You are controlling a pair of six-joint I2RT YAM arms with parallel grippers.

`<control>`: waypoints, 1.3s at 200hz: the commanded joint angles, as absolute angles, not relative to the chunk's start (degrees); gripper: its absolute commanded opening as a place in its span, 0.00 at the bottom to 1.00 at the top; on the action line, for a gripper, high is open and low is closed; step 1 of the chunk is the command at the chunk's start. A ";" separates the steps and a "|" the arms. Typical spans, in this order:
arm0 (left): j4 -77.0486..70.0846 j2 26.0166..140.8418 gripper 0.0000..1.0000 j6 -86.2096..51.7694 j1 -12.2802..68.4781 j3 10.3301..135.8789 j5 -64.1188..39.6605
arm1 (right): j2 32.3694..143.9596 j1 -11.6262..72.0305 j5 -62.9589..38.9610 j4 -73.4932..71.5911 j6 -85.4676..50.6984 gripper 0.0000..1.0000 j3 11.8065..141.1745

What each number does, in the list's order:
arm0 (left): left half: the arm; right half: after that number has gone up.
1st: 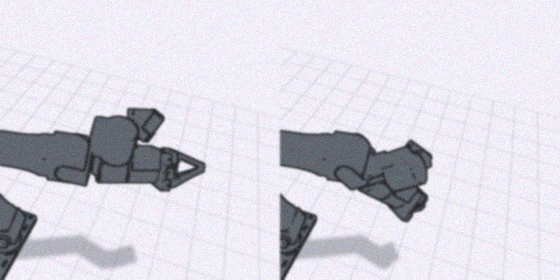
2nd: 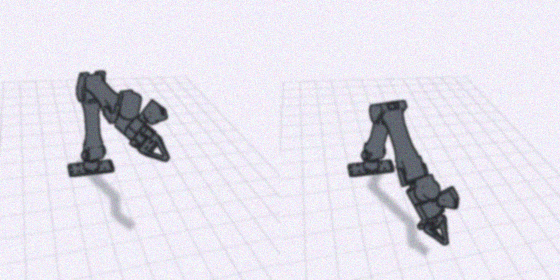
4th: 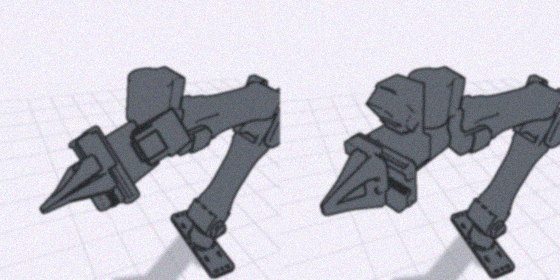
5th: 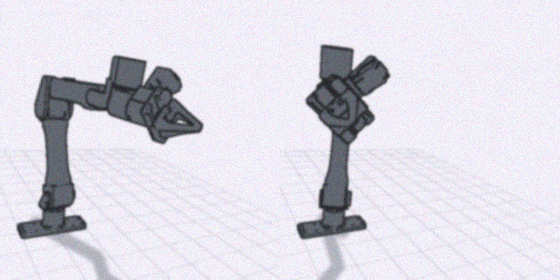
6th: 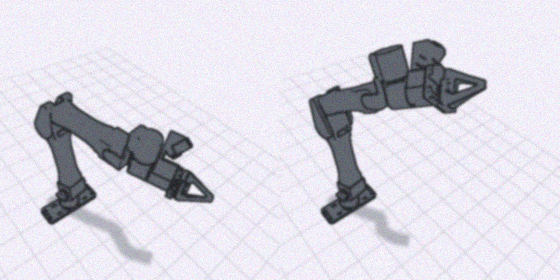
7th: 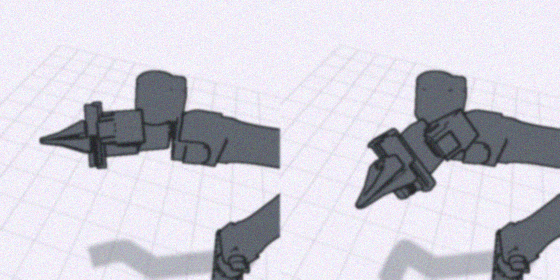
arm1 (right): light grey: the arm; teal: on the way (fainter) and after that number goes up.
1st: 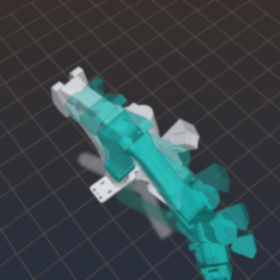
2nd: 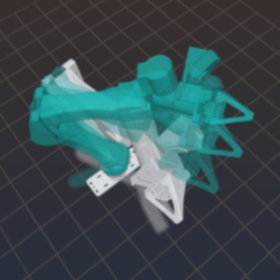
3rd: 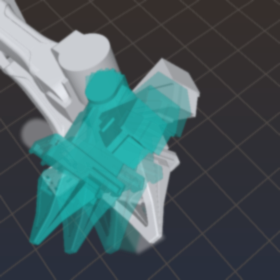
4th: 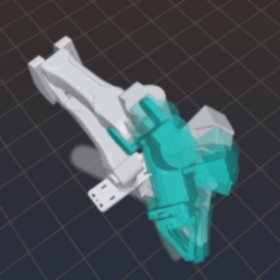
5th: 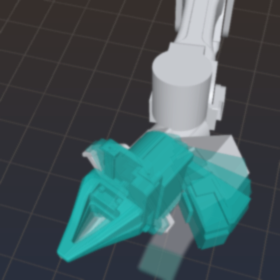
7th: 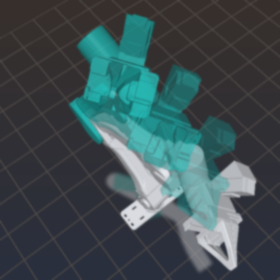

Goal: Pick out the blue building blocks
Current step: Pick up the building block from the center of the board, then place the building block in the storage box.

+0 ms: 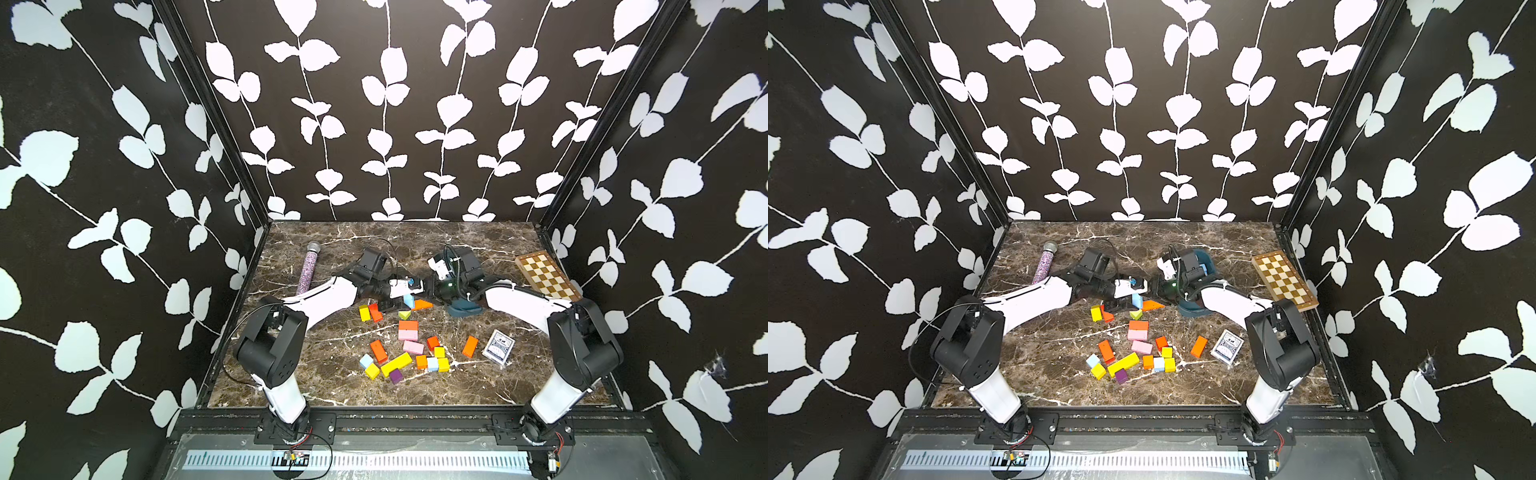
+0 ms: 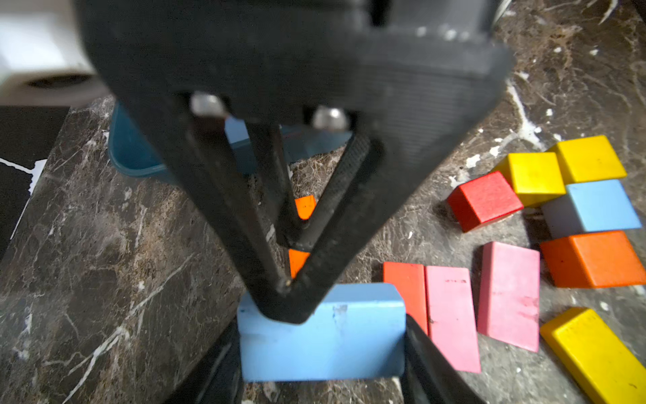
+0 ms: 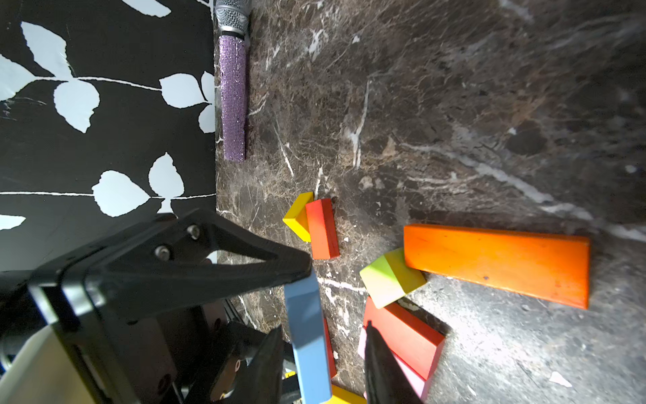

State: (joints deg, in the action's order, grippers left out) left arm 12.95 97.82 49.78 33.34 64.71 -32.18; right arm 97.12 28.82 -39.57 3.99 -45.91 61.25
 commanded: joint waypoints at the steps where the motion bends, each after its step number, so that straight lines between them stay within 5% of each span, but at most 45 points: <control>1: 10.60 97.71 0.40 48.02 33.47 66.17 -34.01 | 98.07 29.39 -40.82 2.20 -46.32 0.37 62.66; 45: 8.08 97.59 0.41 46.73 33.44 65.96 -36.19 | 98.79 29.41 -41.66 2.03 -46.14 0.32 63.59; 110: 5.42 98.63 0.47 45.44 33.55 66.77 -36.39 | 98.37 29.39 -42.12 3.43 -43.65 0.05 64.94; 158: 6.28 98.70 0.73 45.44 33.55 67.26 -34.96 | 98.40 25.99 -42.10 8.53 -39.31 0.05 66.35; 260: 10.06 97.91 0.76 47.24 33.49 67.53 -30.96 | 107.59 6.17 -43.00 30.63 -19.87 0.06 76.86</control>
State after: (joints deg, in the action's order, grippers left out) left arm 7.79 99.11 46.39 33.34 66.24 -31.81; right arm 104.07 7.11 -43.05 22.35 -27.24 72.90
